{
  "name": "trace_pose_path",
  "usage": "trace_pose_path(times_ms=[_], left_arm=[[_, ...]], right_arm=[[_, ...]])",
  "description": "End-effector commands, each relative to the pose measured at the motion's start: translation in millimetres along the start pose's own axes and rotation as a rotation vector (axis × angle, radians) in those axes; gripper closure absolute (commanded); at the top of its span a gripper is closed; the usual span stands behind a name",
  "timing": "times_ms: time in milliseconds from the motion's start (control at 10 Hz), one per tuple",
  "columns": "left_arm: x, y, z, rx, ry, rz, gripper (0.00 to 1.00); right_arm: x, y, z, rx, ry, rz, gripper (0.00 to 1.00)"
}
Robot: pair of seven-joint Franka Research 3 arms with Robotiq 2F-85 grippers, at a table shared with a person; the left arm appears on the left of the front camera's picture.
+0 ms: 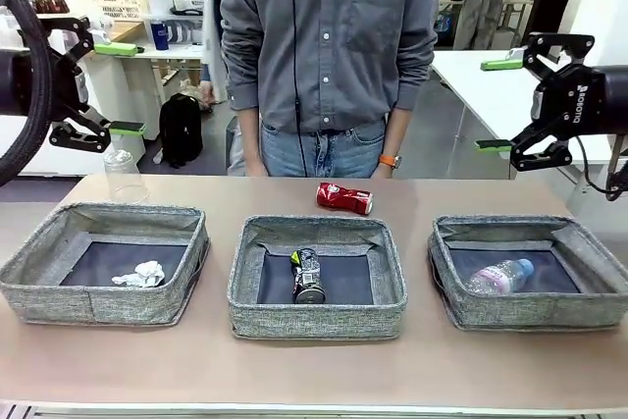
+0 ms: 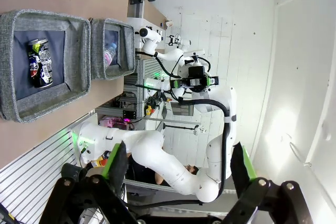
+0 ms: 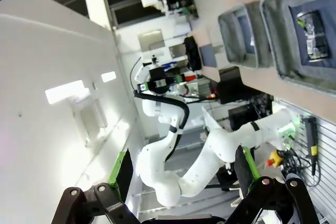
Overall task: Sort the waste into the appropriate baskets.
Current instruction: Pick up the waste item pointed out by the person.
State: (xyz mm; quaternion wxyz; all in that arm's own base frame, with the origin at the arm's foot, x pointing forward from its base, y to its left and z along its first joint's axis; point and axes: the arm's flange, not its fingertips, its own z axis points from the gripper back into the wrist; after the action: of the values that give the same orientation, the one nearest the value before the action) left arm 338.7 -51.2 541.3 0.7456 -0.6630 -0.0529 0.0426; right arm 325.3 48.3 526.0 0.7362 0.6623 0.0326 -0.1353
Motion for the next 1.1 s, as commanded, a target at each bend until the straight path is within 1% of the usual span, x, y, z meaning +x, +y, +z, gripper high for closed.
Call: trace_pose_path(times_ms=[0,1000], left_arm=[[-0.5,-3.0,-2.4,-0.021,-0.002,-0.006,0.0],[-0.5,-3.0,-2.4,-0.021,-0.002,-0.006,0.0]], right_arm=[[-1.8,3.5,-0.7,0.012,-0.009,-0.015,0.0],[-1.8,3.5,-0.7,0.012,-0.009,-0.015,0.0]])
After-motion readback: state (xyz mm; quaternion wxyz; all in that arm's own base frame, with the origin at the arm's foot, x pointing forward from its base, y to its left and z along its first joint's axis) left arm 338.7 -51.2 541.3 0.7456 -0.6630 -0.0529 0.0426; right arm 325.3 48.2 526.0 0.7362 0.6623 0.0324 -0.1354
